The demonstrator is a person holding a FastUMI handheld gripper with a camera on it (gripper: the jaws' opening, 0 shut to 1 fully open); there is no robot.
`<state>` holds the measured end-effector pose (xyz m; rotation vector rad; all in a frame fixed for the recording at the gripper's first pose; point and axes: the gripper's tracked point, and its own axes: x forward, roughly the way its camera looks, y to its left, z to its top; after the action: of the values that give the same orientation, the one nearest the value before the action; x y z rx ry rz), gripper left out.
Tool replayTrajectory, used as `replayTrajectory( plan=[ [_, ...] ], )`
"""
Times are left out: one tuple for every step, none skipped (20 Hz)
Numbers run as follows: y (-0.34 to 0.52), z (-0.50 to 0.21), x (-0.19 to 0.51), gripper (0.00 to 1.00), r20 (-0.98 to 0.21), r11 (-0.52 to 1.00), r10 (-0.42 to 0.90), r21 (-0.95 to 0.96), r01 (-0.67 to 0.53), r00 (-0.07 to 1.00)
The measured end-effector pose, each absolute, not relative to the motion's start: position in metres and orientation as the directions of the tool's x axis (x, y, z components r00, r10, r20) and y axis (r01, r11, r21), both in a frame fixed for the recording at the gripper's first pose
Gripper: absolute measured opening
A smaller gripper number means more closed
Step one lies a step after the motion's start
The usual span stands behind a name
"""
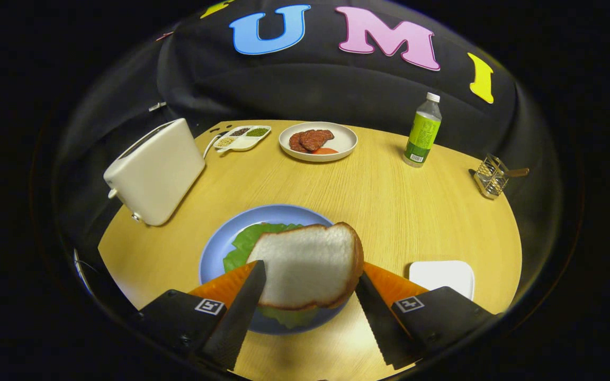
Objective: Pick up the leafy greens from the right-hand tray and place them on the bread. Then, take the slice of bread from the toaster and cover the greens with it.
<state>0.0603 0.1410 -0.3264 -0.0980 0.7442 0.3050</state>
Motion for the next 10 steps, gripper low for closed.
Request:
replayTrajectory(
  plan=[
    [0.138, -0.327, 0.057, 1.0, -0.684, 0.953, 0.23, 0.013, -0.304, 0.693],
    [0.134, -0.326, 0.056, 1.0, -0.683, 0.954, 0.223, 0.007, -0.299, 0.695],
    [0.13, -0.323, 0.056, 1.0, -0.68, 0.956, 0.213, -0.003, -0.293, 0.701],
    [0.127, -0.32, 0.055, 1.0, -0.677, 0.958, 0.207, -0.008, -0.288, 0.706],
    [0.125, -0.317, 0.056, 1.0, -0.672, 0.959, 0.203, -0.011, -0.284, 0.712],
    [0.122, -0.313, 0.056, 1.0, -0.668, 0.959, 0.2, -0.016, -0.282, 0.717],
    [0.122, -0.306, 0.056, 1.0, -0.661, 0.958, 0.2, -0.021, -0.284, 0.723],
    [0.121, -0.299, 0.057, 1.0, -0.651, 0.958, 0.2, -0.027, -0.286, 0.732],
    [0.123, -0.289, 0.059, 1.0, -0.637, 0.957, 0.201, -0.034, -0.288, 0.744],
    [0.124, -0.276, 0.06, 1.0, -0.614, 0.956, 0.207, -0.037, -0.29, 0.761]
  ],
)
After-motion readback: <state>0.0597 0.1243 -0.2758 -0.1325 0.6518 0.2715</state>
